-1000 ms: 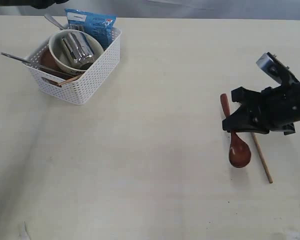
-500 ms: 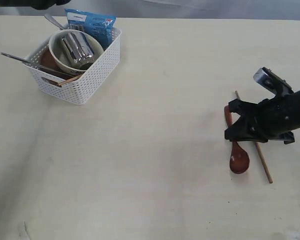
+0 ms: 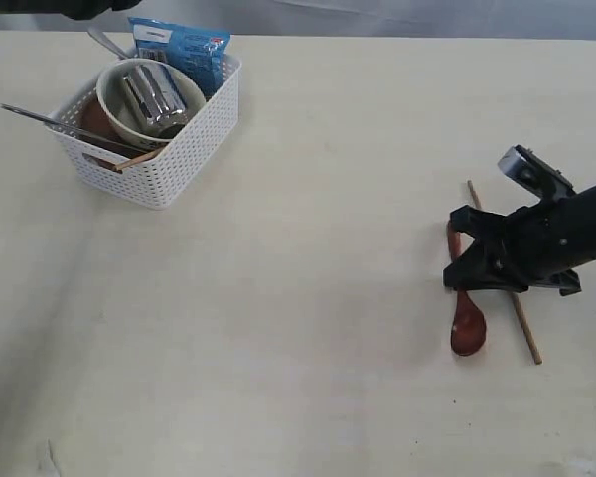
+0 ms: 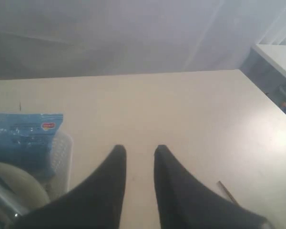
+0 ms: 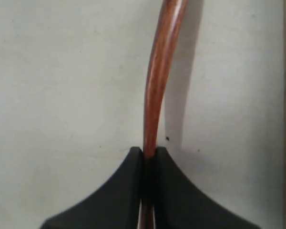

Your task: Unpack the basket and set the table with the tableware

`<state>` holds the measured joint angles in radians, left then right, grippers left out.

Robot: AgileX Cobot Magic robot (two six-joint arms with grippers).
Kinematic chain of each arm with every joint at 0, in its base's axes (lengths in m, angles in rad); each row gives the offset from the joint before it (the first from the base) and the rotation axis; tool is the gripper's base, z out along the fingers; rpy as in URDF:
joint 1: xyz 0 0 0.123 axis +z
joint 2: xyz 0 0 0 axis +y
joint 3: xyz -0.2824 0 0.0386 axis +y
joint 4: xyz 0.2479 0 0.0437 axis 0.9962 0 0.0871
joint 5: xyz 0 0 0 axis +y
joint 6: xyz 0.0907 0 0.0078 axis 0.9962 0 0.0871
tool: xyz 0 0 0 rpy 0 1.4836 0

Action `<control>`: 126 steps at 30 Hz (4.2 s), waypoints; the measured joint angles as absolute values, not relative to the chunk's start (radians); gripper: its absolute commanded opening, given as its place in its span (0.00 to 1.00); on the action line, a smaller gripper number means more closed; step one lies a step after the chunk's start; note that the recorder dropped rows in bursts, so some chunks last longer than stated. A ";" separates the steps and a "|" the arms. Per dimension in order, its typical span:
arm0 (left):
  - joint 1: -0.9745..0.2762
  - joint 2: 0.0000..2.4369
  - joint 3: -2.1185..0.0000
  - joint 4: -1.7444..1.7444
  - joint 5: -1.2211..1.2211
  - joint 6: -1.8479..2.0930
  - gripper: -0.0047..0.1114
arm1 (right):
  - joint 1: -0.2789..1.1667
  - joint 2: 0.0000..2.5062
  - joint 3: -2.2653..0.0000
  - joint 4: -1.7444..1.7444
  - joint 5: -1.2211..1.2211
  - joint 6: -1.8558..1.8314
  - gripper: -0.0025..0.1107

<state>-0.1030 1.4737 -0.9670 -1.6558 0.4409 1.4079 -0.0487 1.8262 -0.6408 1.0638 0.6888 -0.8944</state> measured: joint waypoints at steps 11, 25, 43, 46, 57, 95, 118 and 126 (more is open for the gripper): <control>-0.103 1.474 -0.967 -1.656 0.441 1.410 0.22 | -0.049 1.828 -0.643 1.089 0.726 -0.894 0.41; -0.103 1.474 -0.967 -1.572 0.427 1.410 0.22 | -0.049 1.772 -0.834 0.810 0.724 -0.605 0.41; -0.103 1.474 -0.940 -1.467 0.119 1.391 0.22 | -0.049 1.648 -1.050 0.771 0.661 -0.652 0.41; -0.103 1.474 -0.927 -1.467 0.114 1.387 0.22 | -0.049 1.648 -1.050 0.768 0.639 -0.708 0.41; -0.101 1.474 -0.856 -1.307 0.364 1.267 0.39 | -0.049 1.648 -1.050 0.821 0.593 -0.836 0.41; -0.101 1.539 -0.851 -0.643 0.530 0.715 0.39 | -0.049 1.648 -1.050 0.863 0.682 -0.848 0.41; -0.101 1.565 -0.851 -0.643 0.498 0.688 0.10 | -0.049 1.648 -1.050 0.869 0.684 -0.866 0.41; -0.101 1.565 -0.851 -0.643 0.493 0.681 0.04 | -0.049 1.648 -1.050 0.871 0.700 -0.878 0.41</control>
